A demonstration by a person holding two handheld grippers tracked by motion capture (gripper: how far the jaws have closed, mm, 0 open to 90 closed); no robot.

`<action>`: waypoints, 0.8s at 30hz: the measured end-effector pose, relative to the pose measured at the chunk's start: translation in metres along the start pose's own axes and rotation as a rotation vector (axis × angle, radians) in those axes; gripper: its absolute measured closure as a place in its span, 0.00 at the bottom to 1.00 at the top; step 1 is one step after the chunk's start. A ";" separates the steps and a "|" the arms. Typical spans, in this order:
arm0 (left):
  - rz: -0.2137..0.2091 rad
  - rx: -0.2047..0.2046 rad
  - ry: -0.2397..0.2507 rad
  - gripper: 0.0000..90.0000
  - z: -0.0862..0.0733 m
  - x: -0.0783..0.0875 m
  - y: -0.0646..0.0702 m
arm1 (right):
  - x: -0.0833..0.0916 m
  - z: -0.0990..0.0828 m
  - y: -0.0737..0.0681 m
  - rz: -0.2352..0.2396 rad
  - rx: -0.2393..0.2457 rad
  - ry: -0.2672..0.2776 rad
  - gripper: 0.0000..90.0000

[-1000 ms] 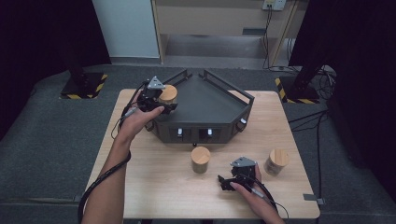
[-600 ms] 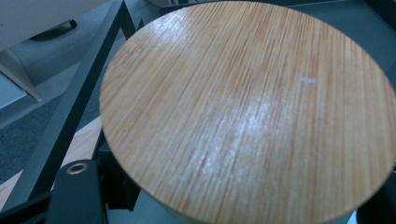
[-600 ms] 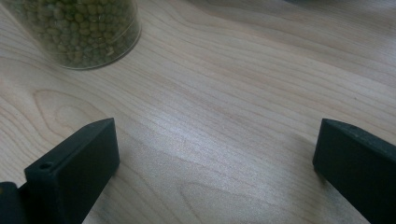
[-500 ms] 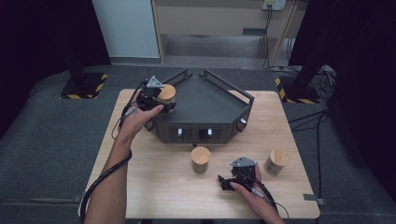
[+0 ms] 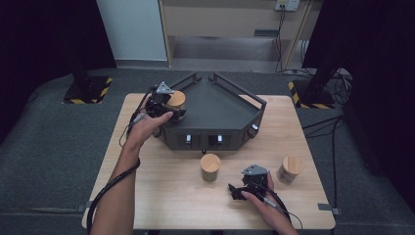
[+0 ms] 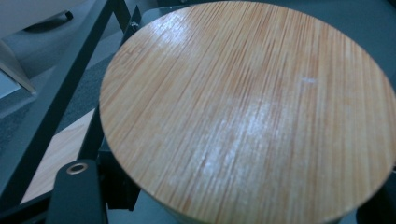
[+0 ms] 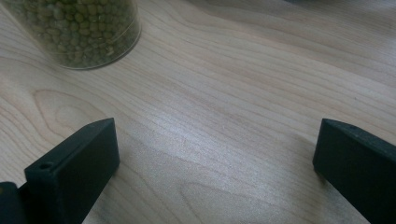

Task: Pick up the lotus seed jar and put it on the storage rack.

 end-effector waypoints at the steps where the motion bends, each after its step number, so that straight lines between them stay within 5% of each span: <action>1: -0.001 0.002 0.000 0.27 0.000 -0.001 0.000 | 0.000 0.000 0.000 0.000 0.000 0.000 0.00; 24: -0.032 0.005 -0.019 0.27 0.001 -0.015 0.002 | 0.000 0.000 0.000 0.000 0.000 0.000 0.00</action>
Point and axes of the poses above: each handheld gripper's, and its own axes: x roughly backward along the jaws, z roughly out of its top, y roughly to its right, the point moved 4 cm from there along -x, roughly forward along the jaws, and after that the axes turned 3 degrees about y, right-handed, at the moved point
